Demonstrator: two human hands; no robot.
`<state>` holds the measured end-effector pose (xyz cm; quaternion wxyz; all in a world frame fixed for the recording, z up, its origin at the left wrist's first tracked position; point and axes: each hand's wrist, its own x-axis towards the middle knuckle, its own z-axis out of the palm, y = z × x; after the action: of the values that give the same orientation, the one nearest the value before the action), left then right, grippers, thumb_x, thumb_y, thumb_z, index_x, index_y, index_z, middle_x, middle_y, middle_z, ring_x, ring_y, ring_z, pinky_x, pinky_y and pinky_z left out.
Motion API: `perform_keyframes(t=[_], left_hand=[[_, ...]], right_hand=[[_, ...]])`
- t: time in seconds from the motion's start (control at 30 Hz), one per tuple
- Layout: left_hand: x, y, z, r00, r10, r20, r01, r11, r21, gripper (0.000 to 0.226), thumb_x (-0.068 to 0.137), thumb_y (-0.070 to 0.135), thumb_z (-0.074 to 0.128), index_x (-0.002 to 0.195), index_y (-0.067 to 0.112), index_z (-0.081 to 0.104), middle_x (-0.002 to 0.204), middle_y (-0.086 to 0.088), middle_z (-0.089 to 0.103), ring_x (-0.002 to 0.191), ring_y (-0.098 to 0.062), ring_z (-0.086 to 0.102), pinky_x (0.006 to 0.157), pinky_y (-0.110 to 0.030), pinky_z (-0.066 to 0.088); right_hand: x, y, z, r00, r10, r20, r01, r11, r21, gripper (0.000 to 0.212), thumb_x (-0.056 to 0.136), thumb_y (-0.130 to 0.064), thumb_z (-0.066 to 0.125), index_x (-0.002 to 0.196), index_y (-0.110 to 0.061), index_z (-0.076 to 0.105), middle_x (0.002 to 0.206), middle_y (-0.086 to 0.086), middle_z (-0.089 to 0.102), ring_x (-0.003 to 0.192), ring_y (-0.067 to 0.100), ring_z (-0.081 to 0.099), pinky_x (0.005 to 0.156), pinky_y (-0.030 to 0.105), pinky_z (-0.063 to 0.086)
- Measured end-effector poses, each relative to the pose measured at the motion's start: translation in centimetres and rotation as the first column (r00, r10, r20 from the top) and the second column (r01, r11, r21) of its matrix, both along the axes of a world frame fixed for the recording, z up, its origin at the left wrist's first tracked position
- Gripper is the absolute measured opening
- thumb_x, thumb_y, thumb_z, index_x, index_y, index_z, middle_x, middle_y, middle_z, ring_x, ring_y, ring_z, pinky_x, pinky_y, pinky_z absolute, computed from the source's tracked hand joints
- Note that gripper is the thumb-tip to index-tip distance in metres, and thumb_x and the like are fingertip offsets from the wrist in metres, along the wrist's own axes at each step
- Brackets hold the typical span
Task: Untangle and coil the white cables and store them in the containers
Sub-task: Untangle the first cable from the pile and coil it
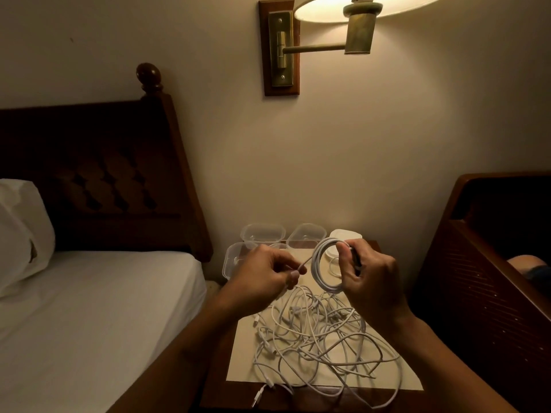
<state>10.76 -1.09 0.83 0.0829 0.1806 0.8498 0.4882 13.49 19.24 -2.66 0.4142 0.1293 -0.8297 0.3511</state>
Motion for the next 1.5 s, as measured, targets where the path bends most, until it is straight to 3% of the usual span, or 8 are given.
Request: perform_keyframes(t=[0.27, 0.43, 0.7, 0.87, 0.97, 1.13, 1.27, 1.5], left_hand=[[-0.1, -0.7, 3.1, 0.933, -0.043, 0.357, -0.045, 0.971, 0.235, 0.014, 0.093, 0.002, 0.068, 0.104, -0.003, 0.076, 0.08, -0.01, 0.073, 0.064, -0.018, 0.066, 0.056, -0.027, 0.054], [-0.2, -0.1, 3.5, 0.82, -0.158, 0.551, -0.198, 0.824, 0.531, 0.024, 0.094, 0.007, 0.064, 0.114, -0.003, 0.072, 0.078, -0.007, 0.064, 0.068, -0.017, 0.064, 0.057, -0.025, 0.055], [0.8, 2.5, 1.8, 0.894, -0.048, 0.446, -0.294, 0.689, 0.662, 0.022, 0.096, 0.011, 0.066, 0.113, 0.0, 0.073, 0.083, -0.006, 0.069, 0.069, -0.015, 0.061, 0.055, -0.025, 0.047], [1.5, 3.6, -0.5, 0.955, 0.294, -0.028, -0.223, 0.78, 0.585, 0.01, 0.087, 0.011, 0.079, 0.096, 0.007, 0.079, 0.096, -0.005, 0.076, 0.079, -0.012, 0.069, 0.064, -0.025, 0.054], [1.7, 3.8, -1.6, 0.936, 0.3, -0.183, -0.119, 0.76, 0.639, 0.01, 0.084, 0.001, 0.079, 0.093, 0.0, 0.074, 0.108, -0.01, 0.071, 0.096, -0.025, 0.073, 0.082, -0.039, 0.062], [1.3, 4.3, -2.2, 0.988, 0.13, -0.084, -0.039, 0.735, 0.677, 0.02, 0.095, 0.011, 0.064, 0.104, 0.007, 0.047, 0.103, -0.028, 0.067, 0.097, -0.038, 0.072, 0.088, -0.046, 0.06], [1.2, 4.1, -2.6, 0.998, -0.044, -0.047, 0.063, 0.778, 0.625, 0.015, 0.103, 0.014, 0.049, 0.106, 0.012, 0.034, 0.083, -0.002, 0.063, 0.079, -0.017, 0.063, 0.078, -0.032, 0.055], [1.4, 3.0, -2.0, 0.947, -0.278, 0.163, 0.015, 0.543, 0.839, 0.017, 0.102, 0.007, 0.038, 0.116, 0.007, 0.048, 0.093, -0.021, 0.062, 0.083, -0.025, 0.063, 0.079, -0.04, 0.051]], right_hand=[[-0.2, -0.5, -0.2, 0.996, -0.074, -0.043, 0.078, 0.992, 0.1, 0.018, 0.097, -0.014, 0.058, 0.095, 0.0, 0.068, 0.07, 0.002, 0.065, 0.057, 0.004, 0.061, 0.056, 0.006, 0.047], [0.0, -1.0, -0.2, 0.996, -0.091, -0.024, 0.093, 0.991, 0.095, 0.021, 0.098, -0.017, 0.056, 0.092, -0.001, 0.068, 0.069, 0.002, 0.064, 0.058, 0.0, 0.054, 0.059, -0.002, 0.037], [0.3, -1.4, 0.4, 0.994, -0.109, -0.033, 0.11, 0.993, 0.043, 0.02, 0.096, -0.014, 0.056, 0.09, 0.002, 0.069, 0.065, 0.0, 0.061, 0.055, -0.003, 0.049, 0.058, -0.007, 0.034], [0.7, -1.6, 1.3, 0.996, -0.087, -0.012, 0.086, 0.995, -0.048, 0.019, 0.097, -0.014, 0.056, 0.095, 0.001, 0.069, 0.069, -0.009, 0.057, 0.057, -0.018, 0.045, 0.055, -0.005, 0.035], [0.9, -1.9, 1.4, 0.999, -0.023, 0.04, 0.026, 0.997, -0.078, 0.018, 0.099, -0.016, 0.056, 0.095, -0.002, 0.069, 0.067, -0.009, 0.058, 0.054, -0.005, 0.057, 0.051, 0.001, 0.038], [1.1, -2.1, 1.5, 0.989, 0.065, 0.134, -0.042, 0.985, -0.168, 0.018, 0.101, -0.018, 0.056, 0.098, -0.006, 0.07, 0.075, -0.007, 0.068, 0.067, -0.001, 0.067, 0.052, 0.009, 0.048], [1.1, -2.0, 1.3, 0.988, 0.052, 0.145, -0.025, 0.983, -0.182, 0.018, 0.101, -0.018, 0.056, 0.094, -0.008, 0.069, 0.071, -0.005, 0.066, 0.064, 0.005, 0.066, 0.049, 0.011, 0.046], [0.5, -1.6, 1.6, 0.993, 0.029, 0.117, 0.001, 0.968, -0.253, 0.024, 0.102, -0.022, 0.052, 0.093, -0.007, 0.07, 0.068, 0.0, 0.064, 0.059, 0.012, 0.062, 0.047, 0.029, 0.051]])
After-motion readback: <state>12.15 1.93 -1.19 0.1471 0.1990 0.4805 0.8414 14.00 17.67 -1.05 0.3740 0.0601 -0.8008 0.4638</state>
